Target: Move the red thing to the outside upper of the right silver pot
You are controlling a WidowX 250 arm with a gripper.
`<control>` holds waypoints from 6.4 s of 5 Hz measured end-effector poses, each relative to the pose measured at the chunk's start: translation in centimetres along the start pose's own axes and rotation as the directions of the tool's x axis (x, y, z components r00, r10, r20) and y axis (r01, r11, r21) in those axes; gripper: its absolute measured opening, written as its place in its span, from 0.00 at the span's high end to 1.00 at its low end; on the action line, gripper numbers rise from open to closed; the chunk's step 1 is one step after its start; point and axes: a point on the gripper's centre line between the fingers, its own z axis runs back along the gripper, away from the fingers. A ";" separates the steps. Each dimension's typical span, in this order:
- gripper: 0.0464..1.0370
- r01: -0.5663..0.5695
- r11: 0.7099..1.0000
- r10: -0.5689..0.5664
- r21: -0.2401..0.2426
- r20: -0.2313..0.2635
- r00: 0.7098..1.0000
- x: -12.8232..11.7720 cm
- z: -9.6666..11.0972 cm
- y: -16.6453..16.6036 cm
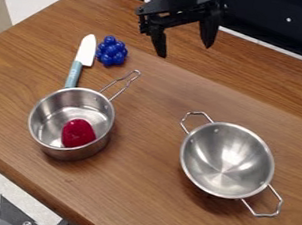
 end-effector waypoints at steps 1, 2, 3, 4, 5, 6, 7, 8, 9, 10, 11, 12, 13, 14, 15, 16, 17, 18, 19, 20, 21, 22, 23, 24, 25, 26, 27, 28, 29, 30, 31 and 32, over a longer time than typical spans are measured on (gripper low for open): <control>0.04 -0.006 1.000 0.007 0.022 -0.021 1.000 -0.3 -0.9 0.4; 0.04 -0.081 0.996 0.080 0.033 0.017 0.997 1.6 -1.7 1.1; 0.04 -0.132 0.991 0.131 0.016 0.055 0.990 4.1 -1.3 1.8; 0.04 -0.179 0.984 0.178 0.003 0.081 0.981 6.0 -1.0 2.7; 0.04 -0.187 0.982 0.186 0.003 0.114 0.976 7.0 -1.0 3.6; 0.04 -0.190 0.982 0.188 0.008 0.115 0.976 7.3 -1.2 4.4; 0.04 -0.157 0.987 0.156 0.018 0.058 0.986 6.3 -1.5 5.5; 0.04 -0.046 0.999 0.047 -0.011 0.030 0.998 4.5 0.2 7.0; 0.04 0.040 0.999 -0.041 -0.028 -0.020 0.999 2.4 1.7 8.9; 0.04 0.107 0.994 -0.107 -0.003 -0.052 0.993 0.7 2.4 10.9; 0.04 0.237 0.970 -0.230 0.057 -0.109 0.967 -1.6 1.1 12.6; 0.04 0.324 0.945 -0.317 0.050 -0.117 0.941 -3.5 0.1 13.5; 0.04 0.384 0.922 -0.374 0.048 -0.144 0.916 -4.3 -0.3 14.0; 0.04 0.434 0.901 -0.428 0.011 -0.152 0.891 -4.7 0.2 14.5; 0.04 0.462 0.886 -0.453 0.029 -0.156 0.878 -4.8 0.0 15.1; 0.04 0.472 0.880 -0.461 0.047 -0.152 0.874 -4.7 -0.1 15.3; 0.04 0.473 0.879 -0.462 0.059 -0.135 0.877 -4.7 -0.5 15.4; 0.04 0.475 0.877 -0.465 0.069 -0.125 0.877 -5.0 -0.9 15.5; 0.04 0.475 0.876 -0.464 0.083 -0.117 0.878 -4.9 -1.1 15.4; 0.04 0.486 0.870 -0.477 0.082 -0.112 0.872 -5.1 -1.4 15.6; 0.04 0.477 0.874 -0.467 0.090 -0.111 0.877 -5.6 -2.1 15.5; 0.04 0.463 0.880 -0.451 0.107 -0.118 0.885 -6.2 -2.9 15.4; 0.04 0.416 0.902 -0.402 0.118 -0.130 0.907 -6.6 -3.4 15.5; 0.08 0.412 0.901 -0.395 0.134 -0.137 0.908 -6.7 -3.9 15.4; 0.29 0.392 0.908 -0.371 0.148 -0.150 0.916 -6.5 -3.9 15.3; 0.29 0.368 0.917 -0.346 0.153 -0.152 0.926 -6.1 -3.9 15.1; 0.29 0.331 0.931 -0.310 0.154 -0.147 0.939 -5.3 -3.3 14.4; 0.30 0.292 0.945 -0.271 0.148 -0.149 0.951 -4.8 -2.6 13.6; 0.30 0.245 0.962 -0.222 0.117 -0.180 0.958 -4.1 -1.0 12.2; 0.29 0.191 0.977 -0.169 0.097 -0.200 0.965 -3.3 0.7 10.7; 0.29 0.154 0.985 -0.136 0.080 -0.198 0.971 -3.6 1.1 9.0; 0.30 0.151 0.986 -0.140 0.064 -0.154 0.978 -4.1 0.8 7.3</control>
